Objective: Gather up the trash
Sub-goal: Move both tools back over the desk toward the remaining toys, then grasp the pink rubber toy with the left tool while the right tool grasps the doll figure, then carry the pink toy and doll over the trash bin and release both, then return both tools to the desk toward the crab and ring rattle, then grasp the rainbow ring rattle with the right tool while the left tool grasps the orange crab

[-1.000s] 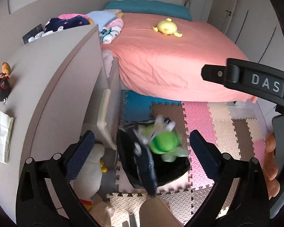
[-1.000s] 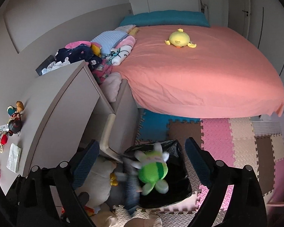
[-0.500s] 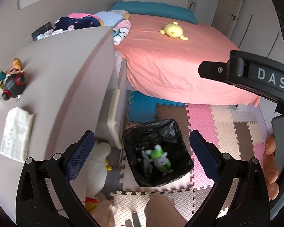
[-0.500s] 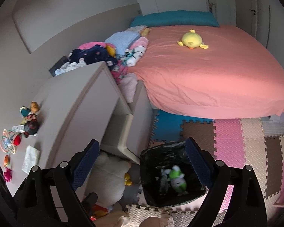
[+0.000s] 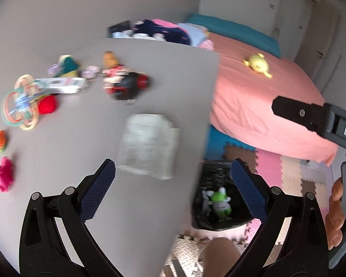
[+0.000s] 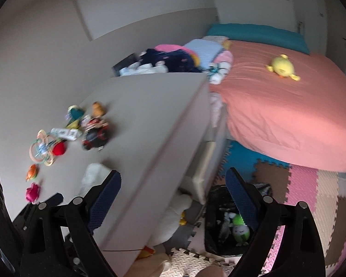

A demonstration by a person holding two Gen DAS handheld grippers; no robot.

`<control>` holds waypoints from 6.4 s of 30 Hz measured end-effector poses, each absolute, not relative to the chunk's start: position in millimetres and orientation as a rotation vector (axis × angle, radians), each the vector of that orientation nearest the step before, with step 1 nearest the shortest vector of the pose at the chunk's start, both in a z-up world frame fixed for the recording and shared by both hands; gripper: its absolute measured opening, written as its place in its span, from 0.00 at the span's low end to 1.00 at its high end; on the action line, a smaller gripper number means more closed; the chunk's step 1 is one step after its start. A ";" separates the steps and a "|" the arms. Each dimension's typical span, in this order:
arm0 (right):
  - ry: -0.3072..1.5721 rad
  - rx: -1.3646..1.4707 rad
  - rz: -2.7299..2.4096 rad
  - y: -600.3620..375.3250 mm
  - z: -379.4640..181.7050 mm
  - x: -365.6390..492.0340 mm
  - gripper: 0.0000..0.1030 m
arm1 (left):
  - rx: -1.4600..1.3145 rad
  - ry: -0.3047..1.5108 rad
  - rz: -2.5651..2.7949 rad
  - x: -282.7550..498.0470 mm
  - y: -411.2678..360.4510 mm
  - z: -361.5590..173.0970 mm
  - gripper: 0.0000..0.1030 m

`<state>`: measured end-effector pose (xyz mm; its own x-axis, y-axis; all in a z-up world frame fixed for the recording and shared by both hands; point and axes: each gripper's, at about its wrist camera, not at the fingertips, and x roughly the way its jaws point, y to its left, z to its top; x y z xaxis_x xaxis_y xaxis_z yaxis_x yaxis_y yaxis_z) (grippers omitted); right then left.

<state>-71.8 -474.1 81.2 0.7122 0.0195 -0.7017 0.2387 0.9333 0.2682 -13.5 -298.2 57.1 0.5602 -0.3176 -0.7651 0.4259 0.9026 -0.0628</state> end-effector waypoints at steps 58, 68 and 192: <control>1.020 0.125 -0.012 -339.8 28.6 143.7 0.73 | -0.050 0.928 -0.079 84.4 -92.1 24.9 0.38; 0.994 0.247 0.037 -360.5 49.6 114.4 0.73 | -0.052 0.897 -0.103 71.9 -103.5 41.9 0.38; 0.943 0.201 0.368 -197.6 91.4 101.0 0.92 | -0.294 0.899 0.174 74.0 8.8 36.1 0.94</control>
<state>101.0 -197.6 91.4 0.5313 0.3925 -0.7508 -0.2194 0.9197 0.3255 74.0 8.8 36.1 0.6117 0.0262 -0.7906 -0.2712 0.9459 -0.1784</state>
